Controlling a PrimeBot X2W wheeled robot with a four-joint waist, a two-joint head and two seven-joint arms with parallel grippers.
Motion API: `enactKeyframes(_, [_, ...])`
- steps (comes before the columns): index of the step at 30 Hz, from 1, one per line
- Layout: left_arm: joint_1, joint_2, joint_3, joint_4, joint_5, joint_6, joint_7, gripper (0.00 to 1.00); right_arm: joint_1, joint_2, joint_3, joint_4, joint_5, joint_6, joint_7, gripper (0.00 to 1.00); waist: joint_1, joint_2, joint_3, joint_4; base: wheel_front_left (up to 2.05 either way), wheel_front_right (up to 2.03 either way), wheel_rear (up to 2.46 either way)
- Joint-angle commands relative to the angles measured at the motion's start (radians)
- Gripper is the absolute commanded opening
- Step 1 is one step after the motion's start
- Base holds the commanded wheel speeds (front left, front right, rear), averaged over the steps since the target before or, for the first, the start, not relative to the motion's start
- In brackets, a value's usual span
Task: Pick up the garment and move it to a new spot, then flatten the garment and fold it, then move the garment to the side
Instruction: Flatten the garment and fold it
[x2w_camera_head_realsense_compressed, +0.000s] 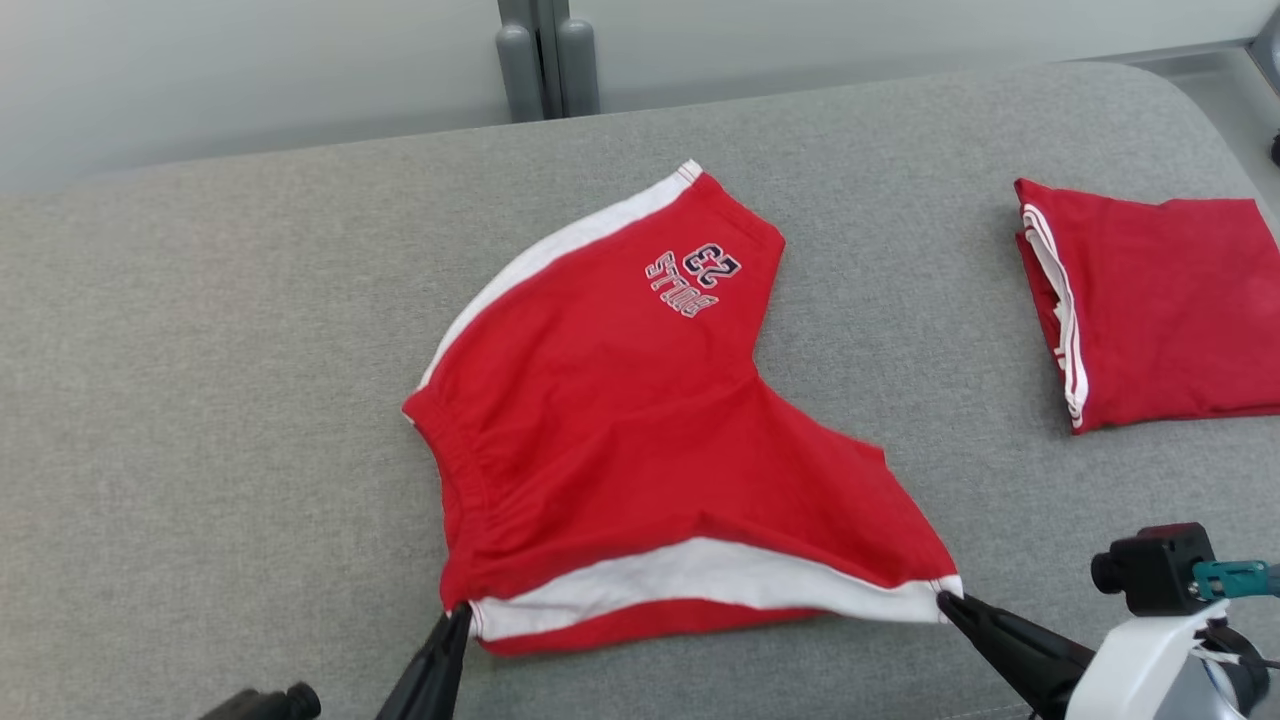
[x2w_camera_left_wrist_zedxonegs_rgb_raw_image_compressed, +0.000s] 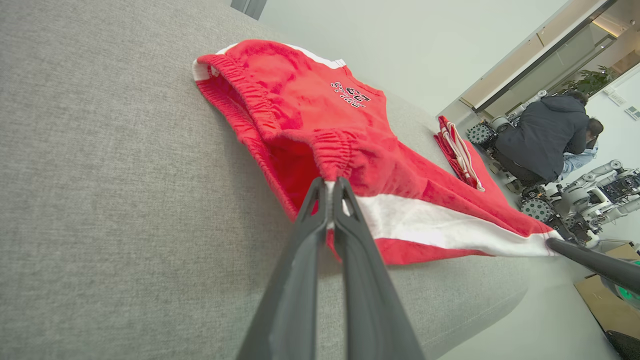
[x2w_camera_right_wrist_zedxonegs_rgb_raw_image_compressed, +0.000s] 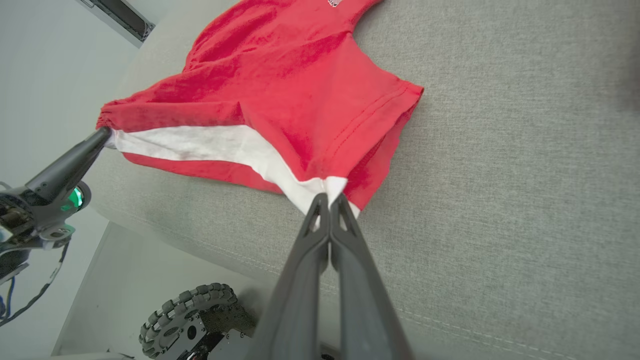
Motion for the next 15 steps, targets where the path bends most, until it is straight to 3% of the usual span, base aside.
enactKeyframes(1, [0.032,0.014,-0.004,-0.019,-0.005,0.012,0.007,0.00,0.030,0.014,-0.029,-0.031,-0.012,0.000,0.040,0.00,0.0001,0.0000,-0.013,0.012,0.00,0.00,0.00])
enactKeyframes(4, [0.063,0.015,-0.007,-0.053,-0.017,0.021,0.010,0.00,0.049,0.035,-0.077,-0.099,-0.047,0.000,0.099,0.00,0.0001,0.0000,-0.019,0.019,0.00,0.00,0.00])
enactKeyframes(8, [0.023,-0.002,-0.016,-0.064,-0.007,0.008,0.007,0.00,-0.010,0.038,-0.098,-0.132,-0.089,0.000,0.095,0.00,0.0001,0.0000,-0.024,0.034,0.00,0.00,0.00])
enactKeyframes(15, [-0.147,-0.066,-0.012,0.018,0.010,-0.019,-0.002,0.00,-0.200,-0.024,-0.062,-0.011,-0.145,0.000,-0.013,0.00,0.0001,0.0000,-0.013,0.064,0.00,0.00,0.00])
